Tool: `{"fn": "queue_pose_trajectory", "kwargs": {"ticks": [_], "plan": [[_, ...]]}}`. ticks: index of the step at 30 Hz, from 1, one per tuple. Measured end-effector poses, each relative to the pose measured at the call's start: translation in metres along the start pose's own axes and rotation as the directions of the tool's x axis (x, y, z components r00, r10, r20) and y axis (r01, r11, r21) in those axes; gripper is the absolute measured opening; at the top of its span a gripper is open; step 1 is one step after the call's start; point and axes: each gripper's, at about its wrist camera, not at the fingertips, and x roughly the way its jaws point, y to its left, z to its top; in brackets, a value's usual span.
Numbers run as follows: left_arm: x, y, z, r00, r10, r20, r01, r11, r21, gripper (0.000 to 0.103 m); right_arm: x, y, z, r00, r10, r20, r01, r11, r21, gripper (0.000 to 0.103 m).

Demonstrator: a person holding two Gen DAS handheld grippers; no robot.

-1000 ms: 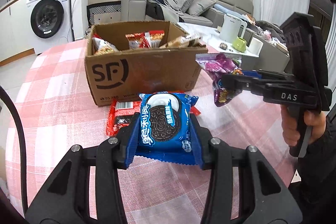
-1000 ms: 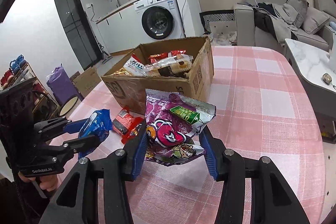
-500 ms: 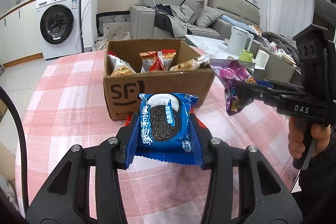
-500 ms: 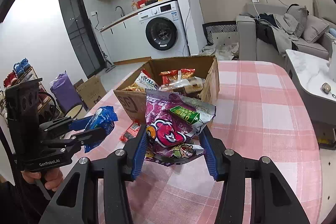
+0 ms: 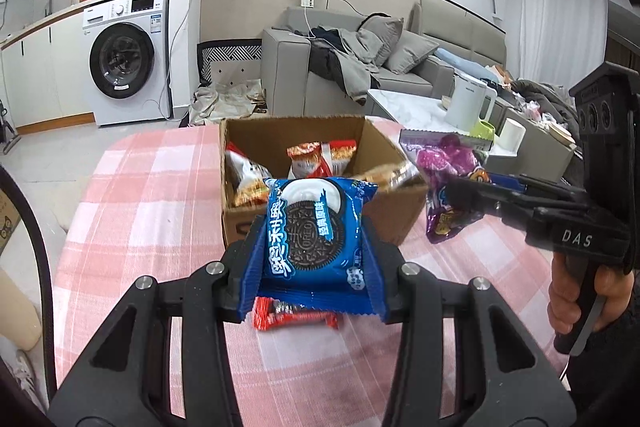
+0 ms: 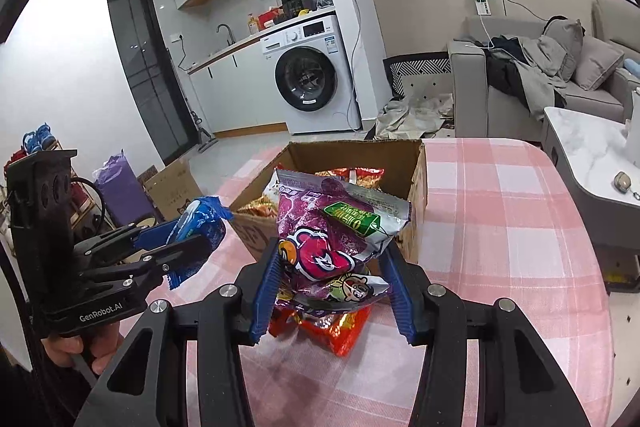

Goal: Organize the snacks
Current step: 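Lower the blue Oreo pack and purple candy bag into the box and open both grippers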

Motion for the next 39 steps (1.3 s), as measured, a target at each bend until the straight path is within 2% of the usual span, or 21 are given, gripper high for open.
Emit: {"fn": "queue_pose_trajectory", "kwargs": {"ticks": [6, 20, 36, 39], "plan": [[0.011, 0.006, 0.017, 1.000, 0.012, 0.018, -0.012, 1.000, -0.027, 0.041, 0.010, 0.001, 0.014, 1.000, -0.015, 0.008, 0.014, 1.000, 0.021, 0.050], [0.065, 0.012, 0.047, 0.999, 0.030, 0.014, -0.030, 0.998, -0.049, 0.041, 0.052, -0.003, 0.040, 1.000, -0.010, -0.006, 0.010, 0.999, 0.043, 0.050], [0.121, 0.025, 0.044, 0.998, 0.050, -0.038, -0.052, 0.998, -0.048, 0.041, 0.092, -0.017, 0.044, 0.995, -0.091, -0.045, 0.093, 0.995, 0.037, 0.048], [0.128, 0.024, 0.044, 0.997, 0.062, -0.046, -0.064, 0.997, -0.036, 0.041, 0.097, -0.018, 0.046, 0.996, -0.062, -0.065, 0.064, 0.998, 0.026, 0.048]]}}
